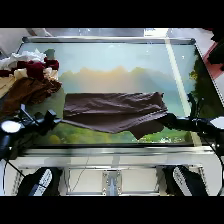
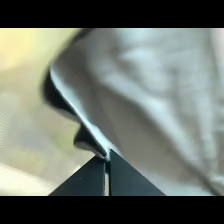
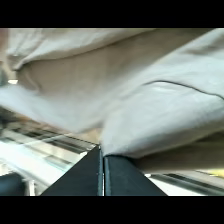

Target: Fold the shirts.

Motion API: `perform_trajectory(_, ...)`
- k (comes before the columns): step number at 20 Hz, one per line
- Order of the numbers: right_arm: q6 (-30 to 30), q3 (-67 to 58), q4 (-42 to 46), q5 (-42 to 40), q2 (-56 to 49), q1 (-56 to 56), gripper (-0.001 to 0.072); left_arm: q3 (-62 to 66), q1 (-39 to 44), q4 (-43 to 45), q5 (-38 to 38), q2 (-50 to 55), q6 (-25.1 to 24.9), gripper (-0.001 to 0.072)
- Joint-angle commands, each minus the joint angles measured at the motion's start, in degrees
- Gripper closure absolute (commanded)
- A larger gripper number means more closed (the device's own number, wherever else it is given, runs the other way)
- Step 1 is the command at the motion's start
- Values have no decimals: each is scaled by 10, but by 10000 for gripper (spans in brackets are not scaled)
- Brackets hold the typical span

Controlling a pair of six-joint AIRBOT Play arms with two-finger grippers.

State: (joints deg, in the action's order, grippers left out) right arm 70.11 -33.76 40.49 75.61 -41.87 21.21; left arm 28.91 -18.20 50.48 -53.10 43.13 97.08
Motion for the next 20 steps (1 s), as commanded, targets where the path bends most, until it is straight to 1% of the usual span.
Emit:
perform_trajectory(1,83,-65,111,29,31,0,680,92,0,21,24,-29,-28,701)
perform_trajectory(3,83,-94,126,20,3,0,680,128,1,27,38,-5,-31,702)
perform_trajectory(4,83,-107,126,5,-21,0,680,142,8,28,40,15,-44,702)
perform_trajectory(5,77,-120,121,-10,-47,-1,680,155,22,30,47,36,-46,702)
perform_trajectory(8,58,-171,113,-70,-135,-19,681,209,100,51,117,123,-52,703)
perform_trajectory(11,49,-234,116,-137,-224,-59,680,296,170,103,129,252,-43,703)
perform_trajectory(15,60,-280,146,-220,-342,-93,681,386,208,192,130,404,25,702)
perform_trajectory(18,87,-280,181,-254,-418,-91,681,413,207,267,132,461,79,702)
perform_trajectory(20,103,-280,214,-269,-456,-92,681,418,207,289,129,482,82,702)
